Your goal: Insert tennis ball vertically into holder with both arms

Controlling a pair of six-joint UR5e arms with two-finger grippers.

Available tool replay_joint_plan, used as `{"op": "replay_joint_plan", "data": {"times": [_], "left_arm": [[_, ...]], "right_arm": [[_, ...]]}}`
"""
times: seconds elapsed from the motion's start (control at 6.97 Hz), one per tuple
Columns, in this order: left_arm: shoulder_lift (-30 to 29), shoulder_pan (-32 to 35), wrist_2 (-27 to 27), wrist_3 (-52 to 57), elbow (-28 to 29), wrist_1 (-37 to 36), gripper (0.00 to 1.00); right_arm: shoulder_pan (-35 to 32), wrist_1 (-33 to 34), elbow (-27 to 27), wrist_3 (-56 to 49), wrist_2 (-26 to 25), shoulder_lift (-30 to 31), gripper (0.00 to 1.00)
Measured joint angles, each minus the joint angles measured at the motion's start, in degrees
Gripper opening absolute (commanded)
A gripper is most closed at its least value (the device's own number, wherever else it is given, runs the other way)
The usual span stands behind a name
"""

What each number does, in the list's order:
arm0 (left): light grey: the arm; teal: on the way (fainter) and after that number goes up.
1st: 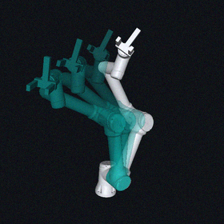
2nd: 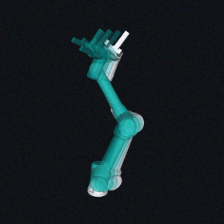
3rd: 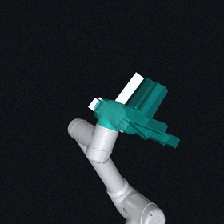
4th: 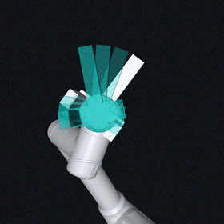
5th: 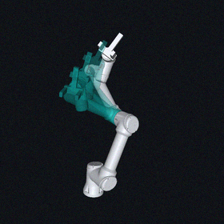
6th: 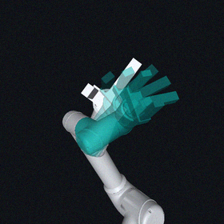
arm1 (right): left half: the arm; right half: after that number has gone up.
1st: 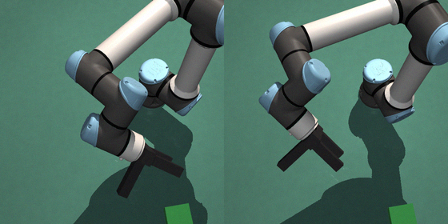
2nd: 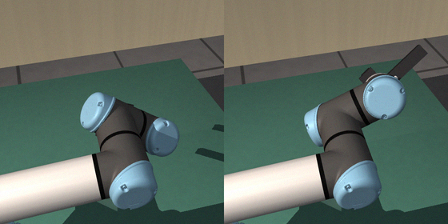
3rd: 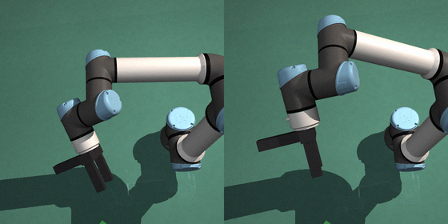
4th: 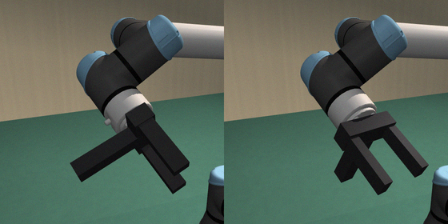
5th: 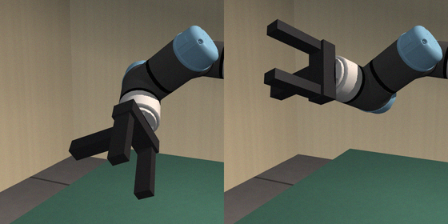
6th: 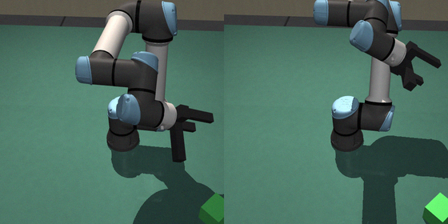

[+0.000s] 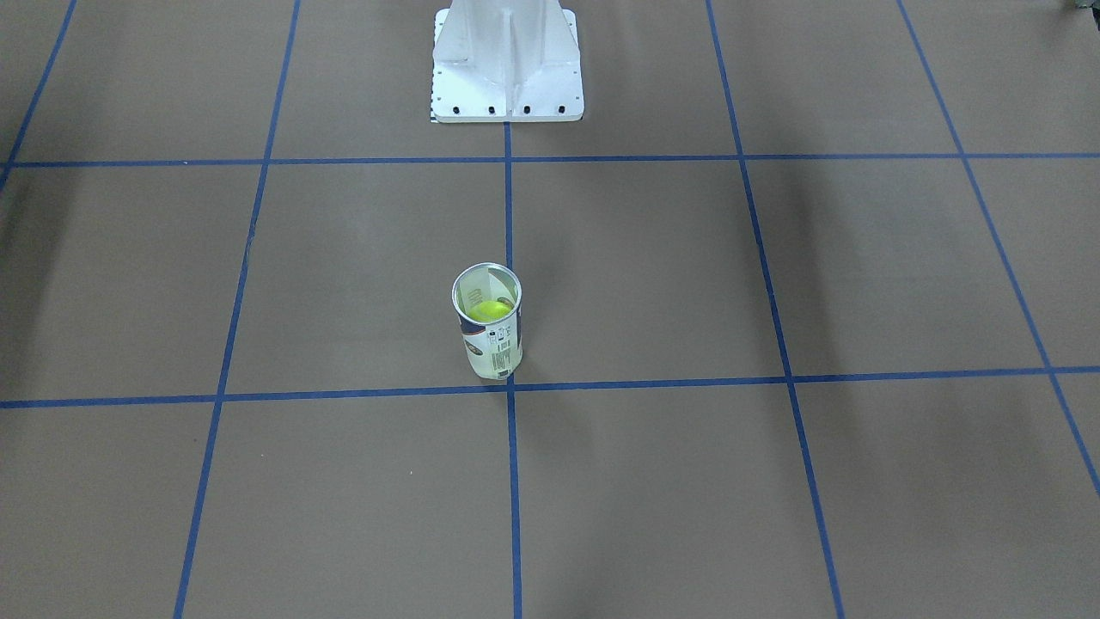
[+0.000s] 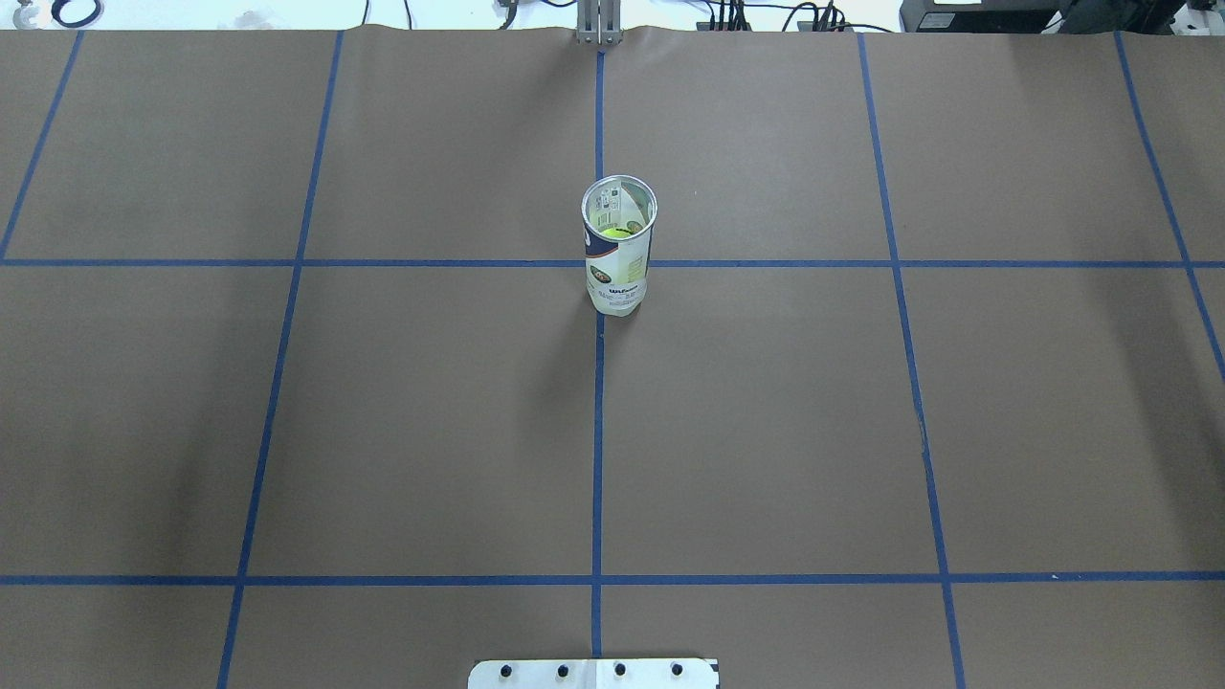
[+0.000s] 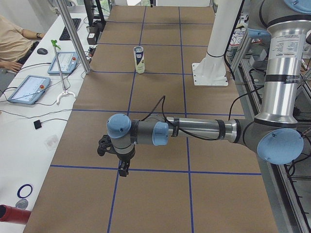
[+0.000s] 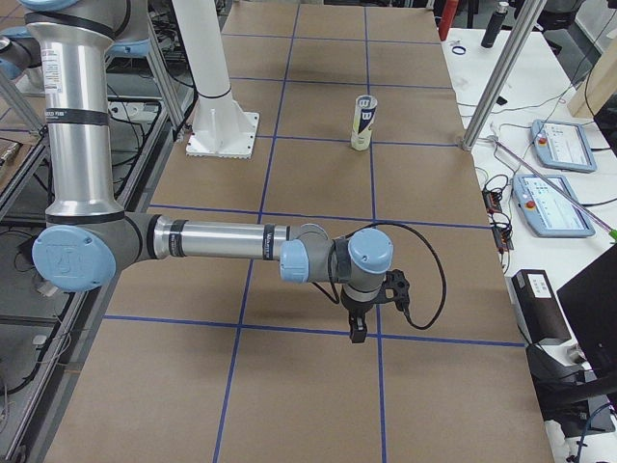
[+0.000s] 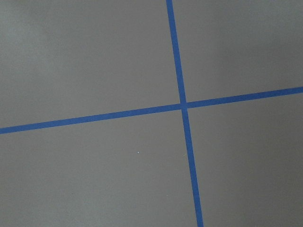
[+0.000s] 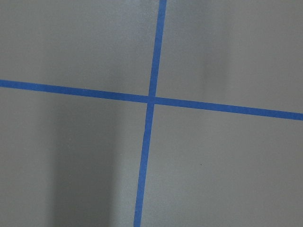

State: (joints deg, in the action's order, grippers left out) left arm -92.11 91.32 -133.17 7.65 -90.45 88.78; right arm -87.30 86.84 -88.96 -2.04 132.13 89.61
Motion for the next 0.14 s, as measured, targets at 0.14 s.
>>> {"op": "replay_joint_plan", "data": {"times": [0.14], "left_arm": [[0.1,0.0,0.0,0.0,0.0,0.0,1.00]], "right_arm": [[0.0,0.0,0.0,0.0,-0.2,0.1,1.00]]}}
